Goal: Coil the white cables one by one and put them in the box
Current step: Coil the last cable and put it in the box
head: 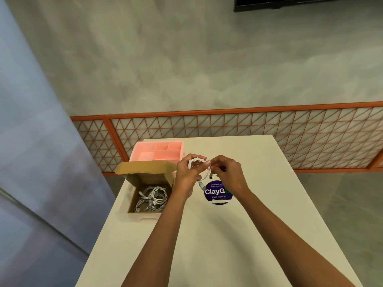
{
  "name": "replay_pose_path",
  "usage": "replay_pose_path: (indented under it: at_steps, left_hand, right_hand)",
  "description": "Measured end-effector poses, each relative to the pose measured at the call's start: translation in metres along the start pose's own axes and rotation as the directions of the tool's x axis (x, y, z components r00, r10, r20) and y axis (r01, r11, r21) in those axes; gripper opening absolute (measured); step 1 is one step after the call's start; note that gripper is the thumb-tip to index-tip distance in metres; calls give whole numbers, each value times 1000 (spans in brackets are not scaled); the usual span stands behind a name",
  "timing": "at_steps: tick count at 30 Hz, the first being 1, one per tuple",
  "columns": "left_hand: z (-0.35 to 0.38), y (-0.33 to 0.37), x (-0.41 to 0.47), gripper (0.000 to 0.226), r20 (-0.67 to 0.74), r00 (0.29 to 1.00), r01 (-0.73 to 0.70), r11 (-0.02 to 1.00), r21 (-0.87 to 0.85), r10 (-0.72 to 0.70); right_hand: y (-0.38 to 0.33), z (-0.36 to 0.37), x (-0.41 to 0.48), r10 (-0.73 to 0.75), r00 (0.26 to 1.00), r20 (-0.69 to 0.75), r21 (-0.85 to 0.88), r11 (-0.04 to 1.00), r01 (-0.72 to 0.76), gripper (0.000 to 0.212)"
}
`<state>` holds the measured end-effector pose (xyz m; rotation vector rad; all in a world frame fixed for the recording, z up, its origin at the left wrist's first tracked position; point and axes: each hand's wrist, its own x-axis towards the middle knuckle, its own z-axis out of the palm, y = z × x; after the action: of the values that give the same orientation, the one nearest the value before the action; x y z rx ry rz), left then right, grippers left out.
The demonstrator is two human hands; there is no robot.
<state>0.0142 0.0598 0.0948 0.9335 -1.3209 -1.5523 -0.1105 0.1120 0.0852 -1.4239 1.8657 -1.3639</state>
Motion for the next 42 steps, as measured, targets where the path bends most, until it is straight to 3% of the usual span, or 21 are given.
replay_pose_path:
  at_steps: [3, 5, 9, 11, 13, 17, 21, 31, 34, 42]
  left_hand:
    - [-1, -3, -1, 16, -7, 1000, 17, 998, -55, -17]
    - [-2, -2, -1, 15, -18, 1000, 22, 995, -98, -24]
    - [-5, 0, 1, 11, -20, 1000, 0, 993, -119, -3]
    - [-6, 1, -1, 9, -21, 1000, -10, 997, -72, 8]
    - [-7, 2, -1, 9, -23, 1000, -14, 1000, -23, 13]
    - [-12, 0, 1, 12, -29, 1000, -5, 1000, 8, 5]
    - [-12, -1, 1, 15, -57, 995, -78, 994, 79, 83]
    - [-15, -7, 3, 9, -29, 981, -184, 969, 166, 191]
    - [-17, -8, 4, 10, 3, 981, -190, 964, 184, 192]
    - [-23, -5, 3, 11, 41, 983, -181, 973, 143, 177]
  right_hand:
    - [-2, 3, -1, 29, 1000, -13, 59, 998, -28, 7]
    - [-5, 2, -1, 123, 992, 7, 214, 969, -122, 6]
    - [-13, 0, 1, 289, 940, 180, 572, 747, -339, 4]
    - [-14, -2, 1, 317, 911, 262, 642, 648, -410, 7]
    - [-12, -4, 2, 328, 885, 331, 637, 614, -466, 10]
    - [-3, -7, 5, 333, 833, 442, 538, 645, -543, 12]
    - [-3, -8, 3, 328, 832, 448, 433, 734, -523, 10]
    - [-6, -3, -7, 265, 835, 483, 376, 798, -471, 15]
    - [-9, -3, -6, 235, 818, 526, 356, 812, -462, 7]
    - [-25, -9, -11, 141, 778, 613, 330, 848, -414, 19]
